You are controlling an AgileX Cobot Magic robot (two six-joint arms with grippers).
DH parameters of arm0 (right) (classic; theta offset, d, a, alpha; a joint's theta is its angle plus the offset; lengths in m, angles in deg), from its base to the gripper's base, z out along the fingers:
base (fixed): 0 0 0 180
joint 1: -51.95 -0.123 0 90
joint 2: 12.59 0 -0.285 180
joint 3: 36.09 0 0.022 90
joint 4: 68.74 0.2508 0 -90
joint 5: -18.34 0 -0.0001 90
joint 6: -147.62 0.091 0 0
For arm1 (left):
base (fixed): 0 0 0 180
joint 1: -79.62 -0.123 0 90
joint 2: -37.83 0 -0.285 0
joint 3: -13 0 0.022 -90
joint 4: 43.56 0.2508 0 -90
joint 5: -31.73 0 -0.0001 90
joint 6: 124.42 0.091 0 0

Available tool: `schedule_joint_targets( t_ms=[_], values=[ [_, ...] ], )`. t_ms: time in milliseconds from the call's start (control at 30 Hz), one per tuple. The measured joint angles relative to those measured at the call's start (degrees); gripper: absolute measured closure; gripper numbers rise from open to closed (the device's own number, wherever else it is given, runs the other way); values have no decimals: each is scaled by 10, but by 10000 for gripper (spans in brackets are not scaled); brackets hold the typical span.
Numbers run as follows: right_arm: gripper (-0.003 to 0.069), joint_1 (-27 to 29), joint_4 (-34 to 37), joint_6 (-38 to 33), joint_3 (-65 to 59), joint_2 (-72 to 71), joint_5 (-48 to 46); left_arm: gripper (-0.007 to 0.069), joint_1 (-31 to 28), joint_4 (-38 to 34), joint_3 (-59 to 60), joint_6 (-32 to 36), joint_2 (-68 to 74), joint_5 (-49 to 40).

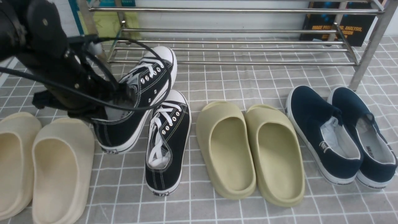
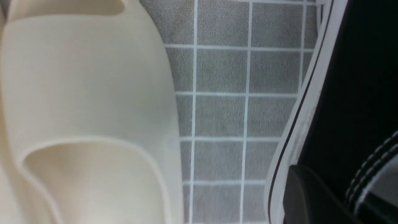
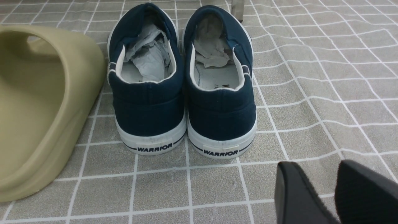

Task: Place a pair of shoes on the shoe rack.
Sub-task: Use the left arm to put a shoe into the shoe rack

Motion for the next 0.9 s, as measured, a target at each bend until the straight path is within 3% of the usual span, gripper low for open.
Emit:
schedule_joint_targets(
  t_ms=[100,200,633,900],
  values=[
    [419,0,0,0,0,0,0,638,0,-5,-3,-15,19,101],
    [419,0,0,0,0,0,0,638,0,-6,-25,-20,37,123],
    [419,0,0,0,0,0,0,638,0,9,-261,-16,200,-115],
    [419,0,0,0,0,0,0,638,0,7,-271,28,159,-163]
  ],
)
